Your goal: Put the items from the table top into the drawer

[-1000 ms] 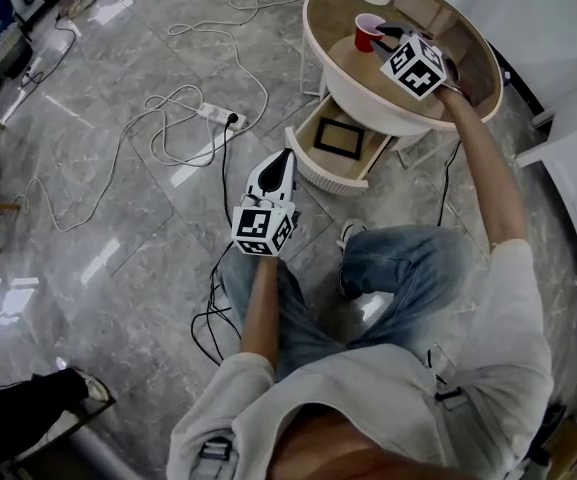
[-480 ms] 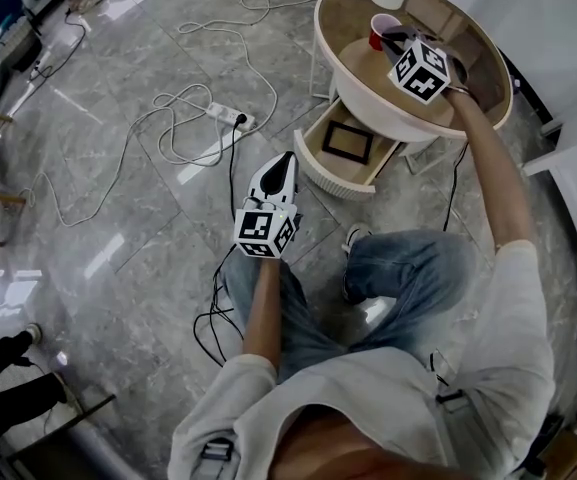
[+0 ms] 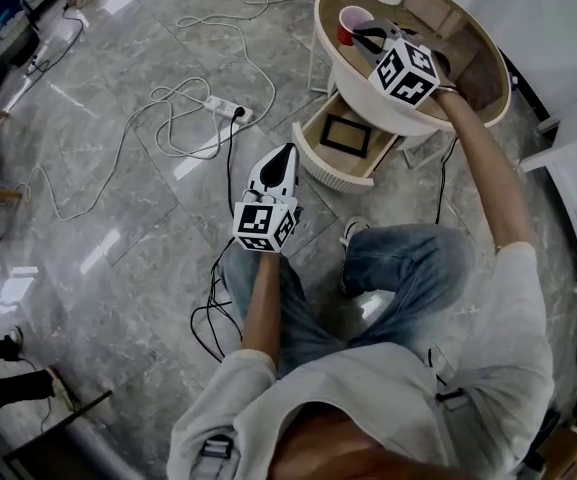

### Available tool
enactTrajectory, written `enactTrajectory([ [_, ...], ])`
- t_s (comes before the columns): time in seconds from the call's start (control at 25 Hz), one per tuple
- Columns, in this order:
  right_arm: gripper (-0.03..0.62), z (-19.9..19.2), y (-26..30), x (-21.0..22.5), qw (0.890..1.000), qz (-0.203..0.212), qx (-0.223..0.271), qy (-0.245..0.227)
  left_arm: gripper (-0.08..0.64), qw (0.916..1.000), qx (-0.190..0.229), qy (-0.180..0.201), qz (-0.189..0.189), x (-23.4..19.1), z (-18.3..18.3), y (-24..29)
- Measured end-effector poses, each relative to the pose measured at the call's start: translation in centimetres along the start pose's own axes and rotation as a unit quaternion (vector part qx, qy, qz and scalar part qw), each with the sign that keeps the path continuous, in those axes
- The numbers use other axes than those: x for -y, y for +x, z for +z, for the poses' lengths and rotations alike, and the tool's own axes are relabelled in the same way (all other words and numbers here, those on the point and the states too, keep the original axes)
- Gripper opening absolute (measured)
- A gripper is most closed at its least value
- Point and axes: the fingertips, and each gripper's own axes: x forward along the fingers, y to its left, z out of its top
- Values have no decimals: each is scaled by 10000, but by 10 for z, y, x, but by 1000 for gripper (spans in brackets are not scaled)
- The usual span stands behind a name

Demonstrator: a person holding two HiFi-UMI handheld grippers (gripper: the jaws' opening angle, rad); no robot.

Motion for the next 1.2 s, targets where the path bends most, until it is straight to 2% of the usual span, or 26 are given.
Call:
enactTrajectory([
  [0.2, 37, 51, -3, -21, 9984, 175, 475, -238, 15, 9999, 118, 8, 73, -4, 10, -8],
  [0.36, 37, 83, -2, -57, 9950, 455, 812, -351, 15, 9998, 135, 23, 116, -3, 12, -14],
  [0.64, 37, 106, 9, -131, 9876, 1034, 1110, -415, 15, 9997, 168, 80, 155, -3, 14, -16],
  [0.88, 37, 78, 24, -195, 9823, 1615, 875, -371, 15, 9997, 188, 50, 164, -3, 15, -15],
  [1.2, 37, -22, 47, -271, 9742, 2254, -44, -108, 15, 9996, 271, 1, 119, 3, 17, -10],
])
